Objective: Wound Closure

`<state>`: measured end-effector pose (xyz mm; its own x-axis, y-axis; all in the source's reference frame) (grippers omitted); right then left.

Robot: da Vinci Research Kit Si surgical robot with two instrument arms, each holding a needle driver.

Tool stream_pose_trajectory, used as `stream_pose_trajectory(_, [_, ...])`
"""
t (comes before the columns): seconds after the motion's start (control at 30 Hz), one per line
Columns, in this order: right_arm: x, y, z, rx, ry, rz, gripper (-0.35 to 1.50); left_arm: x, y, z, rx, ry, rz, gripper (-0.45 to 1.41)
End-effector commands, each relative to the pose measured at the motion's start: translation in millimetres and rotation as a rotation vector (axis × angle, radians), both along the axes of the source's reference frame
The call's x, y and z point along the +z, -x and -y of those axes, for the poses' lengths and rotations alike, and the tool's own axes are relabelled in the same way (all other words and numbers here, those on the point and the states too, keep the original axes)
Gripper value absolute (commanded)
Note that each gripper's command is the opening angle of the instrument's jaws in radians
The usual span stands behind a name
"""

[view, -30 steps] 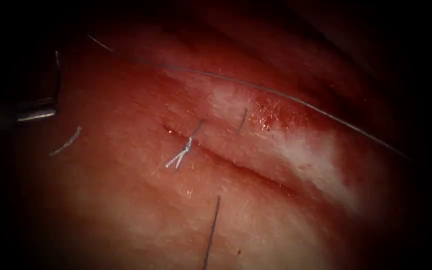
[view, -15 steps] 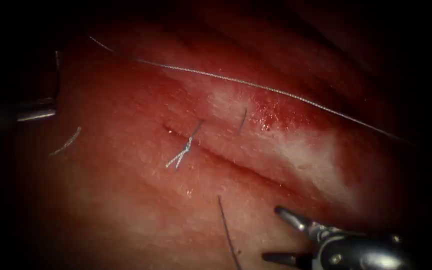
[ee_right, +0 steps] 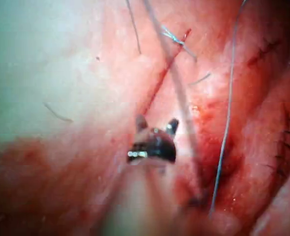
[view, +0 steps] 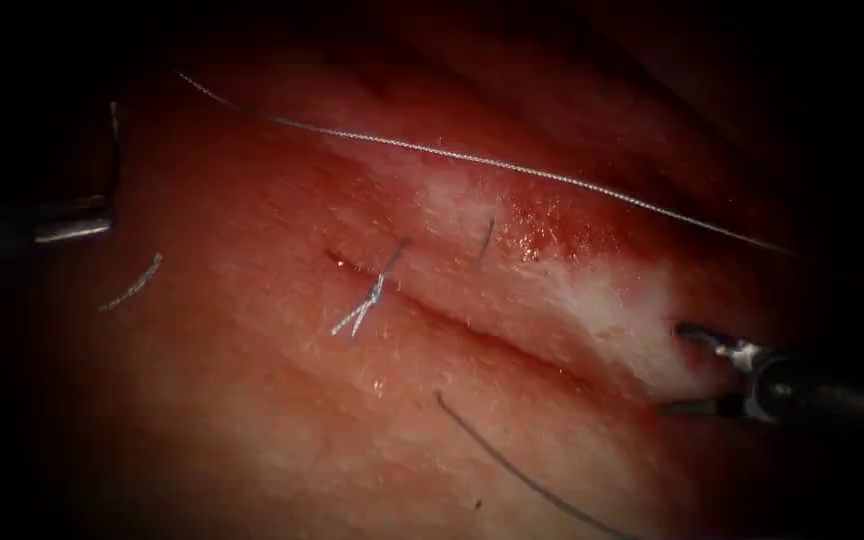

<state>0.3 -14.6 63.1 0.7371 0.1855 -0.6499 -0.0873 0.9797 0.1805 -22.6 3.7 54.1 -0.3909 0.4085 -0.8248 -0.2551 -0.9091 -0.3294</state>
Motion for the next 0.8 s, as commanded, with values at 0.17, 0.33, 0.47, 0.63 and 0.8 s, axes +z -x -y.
stream_pose_trajectory(0.17, [8.5,9.0,1.4,0.012,0.006,0.149,0.58,0.6,0.4,0.5,0.003,-0.002,0.002,-0.45])
stream_pose_trajectory(0.33, [11.1,14.6,-0.5,0.045,0.055,0.218,0.58,0.6,0.4,0.5,0.003,-0.002,0.002,-0.45])
stream_pose_trajectory(0.47, [11.7,18.9,-3.2,0.082,0.12,0.33,0.56,0.6,0.4,0.5,0.003,-0.002,0.002,-0.45])
stream_pose_trajectory(0.63, [12.5,22.7,-5.2,0.069,0.181,0.446,0.58,0.6,0.4,0.5,0.002,-0.002,0.002,-0.45])
stream_pose_trajectory(0.8, [9.2,26.1,-9.1,0.241,0.253,0.342,0.27,0.6,0.4,0.5,0.002,-0.002,0.002,-0.45])
